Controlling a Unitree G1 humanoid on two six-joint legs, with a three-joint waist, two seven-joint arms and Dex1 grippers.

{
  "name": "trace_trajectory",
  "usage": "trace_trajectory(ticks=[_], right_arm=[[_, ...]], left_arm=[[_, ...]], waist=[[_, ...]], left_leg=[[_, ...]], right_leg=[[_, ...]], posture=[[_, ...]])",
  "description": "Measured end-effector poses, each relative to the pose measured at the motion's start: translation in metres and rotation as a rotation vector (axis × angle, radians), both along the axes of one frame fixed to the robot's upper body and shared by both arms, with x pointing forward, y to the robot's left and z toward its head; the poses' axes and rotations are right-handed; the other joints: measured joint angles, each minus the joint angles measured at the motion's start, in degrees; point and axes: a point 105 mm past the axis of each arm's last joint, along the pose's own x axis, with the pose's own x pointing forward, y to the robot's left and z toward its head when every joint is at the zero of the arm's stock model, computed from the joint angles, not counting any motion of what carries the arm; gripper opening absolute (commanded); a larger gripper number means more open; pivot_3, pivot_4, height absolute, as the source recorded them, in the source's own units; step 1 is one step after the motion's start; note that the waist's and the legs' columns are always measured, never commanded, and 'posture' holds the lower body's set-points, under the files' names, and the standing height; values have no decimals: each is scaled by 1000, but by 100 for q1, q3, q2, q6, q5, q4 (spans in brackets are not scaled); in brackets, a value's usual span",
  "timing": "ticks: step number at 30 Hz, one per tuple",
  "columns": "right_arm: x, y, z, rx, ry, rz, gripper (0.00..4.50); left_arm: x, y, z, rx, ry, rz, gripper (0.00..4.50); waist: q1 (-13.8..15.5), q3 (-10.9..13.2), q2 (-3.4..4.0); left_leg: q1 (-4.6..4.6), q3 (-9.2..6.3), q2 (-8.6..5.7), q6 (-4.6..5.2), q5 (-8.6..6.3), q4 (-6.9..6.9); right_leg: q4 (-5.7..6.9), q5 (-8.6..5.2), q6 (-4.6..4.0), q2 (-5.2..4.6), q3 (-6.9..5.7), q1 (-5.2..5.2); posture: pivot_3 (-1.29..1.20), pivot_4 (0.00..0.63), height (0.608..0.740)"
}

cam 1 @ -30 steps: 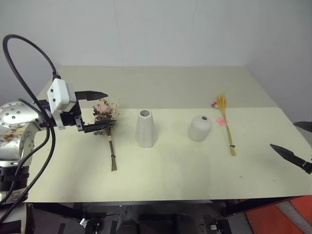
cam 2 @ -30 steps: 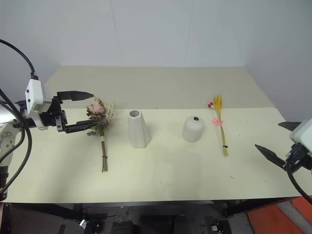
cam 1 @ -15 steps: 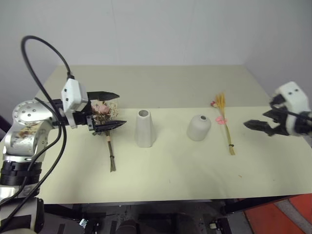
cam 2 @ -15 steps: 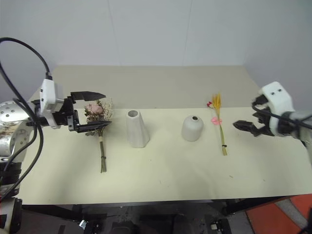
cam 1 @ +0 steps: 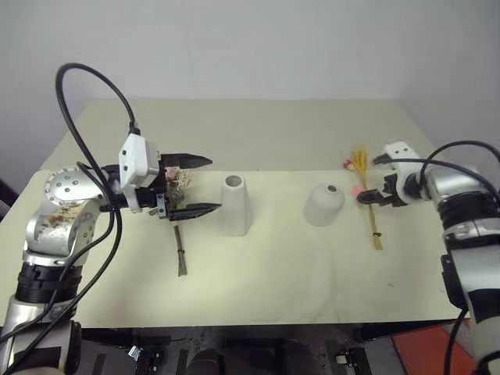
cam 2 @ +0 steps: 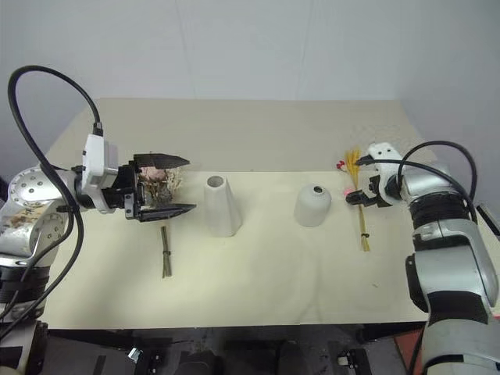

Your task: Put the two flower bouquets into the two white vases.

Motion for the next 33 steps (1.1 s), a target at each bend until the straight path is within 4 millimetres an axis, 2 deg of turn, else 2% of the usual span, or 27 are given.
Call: trace_trajectory(ticks=[3, 14, 15, 19, 21, 23, 24, 25, 26, 28, 30, 31, 33], right_arm=[[-1, -1, -8, 1, 31, -8, 3955], [-1, -4, -19, -19, 61, -14, 206], [-1, -4, -19, -24, 58, -17, 57], [2, -8, -17, -31, 25, -59, 57], [7, -12, -9, -41, -38, -104, 57], [21, -11, 14, -50, -208, -117, 57], [27, -11, 30, -60, -349, -104, 57], [29, -11, 53, -98, -583, -74, 57], [28, -9, 66, -115, -685, -59, 57], [15, -2, 88, -64, -893, -81, 57], [-6, 21, 113, 167, -1089, -58, 57], [-13, 30, 120, 235, -1133, -25, 57], [-41, 46, 143, 410, -1265, 56, 57]], left_arm=[[-2, 1, -1, -9, 2, 9, 4500], [-5, 2, -7, -9, 10, 23, 4500], [-6, 2, -7, -9, 10, 23, 4500], [-6, 1, -7, -9, 7, 25, 4500], [-7, 1, -6, -7, 4, 24, 4500], [-7, 3, -7, -5, 5, 31, 4500], [-7, 3, -7, -4, 1, 31, 4500], [-7, 3, -7, -2, 0, 34, 4500], [-7, 6, -8, 1, 3, 42, 4500], [-7, 7, -8, 5, 2, 48, 4500], [-7, 7, -7, 9, 2, 39, 4500], [-7, 6, -6, 10, 0, 37, 4500], [-4, 6, -4, 11, 1, 29, 4500]], waist=[[-5, 1, 1], [-113, 1, 2], [-115, 1, 2], [-118, 1, 2], [-117, 1, 2], [-126, 3, 6], [-124, 3, 6], [-112, 2, 6], [-108, 5, 11], [-90, 5, 12], [-94, 5, 13], [-99, 5, 14], [-89, 6, 15]], left_leg=[[-2, -1, 0, -1, 1, 1], [17, -2, 0, -6, 4, 2], [18, -2, 1, -6, 4, 2], [20, -2, 0, -8, 5, 2], [21, -3, 0, -8, 5, 2], [20, -1, 0, -9, 5, 1], [20, -7, 4, -9, 5, -2], [20, -13, 7, -9, 5, -7], [16, -12, 4, -9, 5, -5], [6, -14, 4, -9, 5, -5], [4, -10, 4, -9, 5, 0], [4, -11, 4, -9, 5, 2], [14, -13, 3, -8, 5, 3]], right_leg=[[4, 1, 1, 0, -1, -2], [9, 2, -1, 1, 2, 9], [10, 2, -1, 1, 2, 9], [10, 3, -2, 1, 3, 8], [10, 4, -3, 2, 4, 9], [11, 5, -3, 1, 8, 4], [13, 6, -2, 5, 2, 10], [15, 6, -2, 7, -4, 11], [23, 6, 0, 4, -2, 6], [21, 6, 0, 3, -3, -2], [20, 11, 5, 2, 2, -2], [18, 13, 7, 2, 2, -1], [17, 15, 7, 3, 0, 10]], posture=[[0, 150, 740], [0, 150, 740], [0, 150, 740], [0, 150, 740], [0, 150, 740], [0, 150, 740], [0, 150, 740], [0, 150, 740], [0, 150, 740], [0, 150, 740], [0, 150, 740], [0, 150, 740], [0, 150, 740]])
